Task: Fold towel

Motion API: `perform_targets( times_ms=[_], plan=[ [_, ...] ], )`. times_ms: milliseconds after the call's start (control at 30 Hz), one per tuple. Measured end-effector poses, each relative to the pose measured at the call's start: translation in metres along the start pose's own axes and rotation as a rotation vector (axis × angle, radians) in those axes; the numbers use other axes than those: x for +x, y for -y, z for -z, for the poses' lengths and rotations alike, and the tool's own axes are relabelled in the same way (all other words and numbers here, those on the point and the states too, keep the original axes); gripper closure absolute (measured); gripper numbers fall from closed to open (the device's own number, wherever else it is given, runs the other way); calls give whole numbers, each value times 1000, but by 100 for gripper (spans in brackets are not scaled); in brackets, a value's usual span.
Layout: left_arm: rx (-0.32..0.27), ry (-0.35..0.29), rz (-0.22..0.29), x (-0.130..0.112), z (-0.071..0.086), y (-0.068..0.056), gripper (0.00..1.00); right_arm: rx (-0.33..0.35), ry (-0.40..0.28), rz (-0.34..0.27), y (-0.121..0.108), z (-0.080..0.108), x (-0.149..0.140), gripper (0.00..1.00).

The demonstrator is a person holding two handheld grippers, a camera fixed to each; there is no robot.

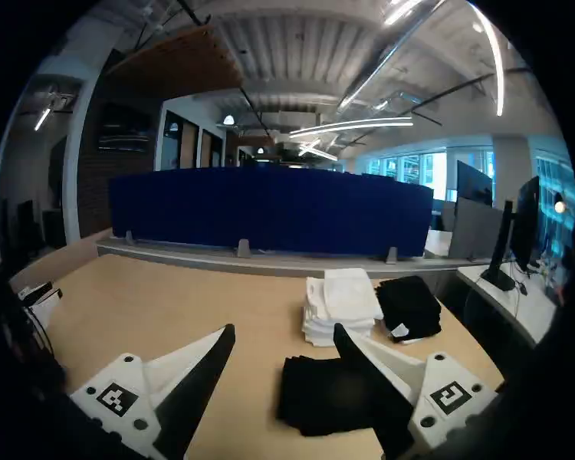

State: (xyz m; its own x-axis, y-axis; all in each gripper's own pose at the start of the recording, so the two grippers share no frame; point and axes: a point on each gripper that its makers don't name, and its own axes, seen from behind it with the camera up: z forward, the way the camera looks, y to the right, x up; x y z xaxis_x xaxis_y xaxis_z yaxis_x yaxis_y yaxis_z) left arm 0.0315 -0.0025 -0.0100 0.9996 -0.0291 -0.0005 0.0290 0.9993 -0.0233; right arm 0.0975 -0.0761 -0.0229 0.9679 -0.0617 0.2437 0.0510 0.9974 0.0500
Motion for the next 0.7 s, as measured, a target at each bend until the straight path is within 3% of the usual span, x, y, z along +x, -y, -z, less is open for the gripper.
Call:
perform_targets(
  times_ms=[200, 400, 700],
  plan=[
    [-7, -3, -11, -10, -3, -11, 15, -1, 2, 0, 3, -3, 1, 0],
    [-5, -8, -1, -20, -6, -8, 15, -3, 1, -2, 1, -4, 2, 0],
    [-15, 0, -26, -30, -8, -11, 15, -4, 17, 2, -1, -5, -2, 0]
  ],
)
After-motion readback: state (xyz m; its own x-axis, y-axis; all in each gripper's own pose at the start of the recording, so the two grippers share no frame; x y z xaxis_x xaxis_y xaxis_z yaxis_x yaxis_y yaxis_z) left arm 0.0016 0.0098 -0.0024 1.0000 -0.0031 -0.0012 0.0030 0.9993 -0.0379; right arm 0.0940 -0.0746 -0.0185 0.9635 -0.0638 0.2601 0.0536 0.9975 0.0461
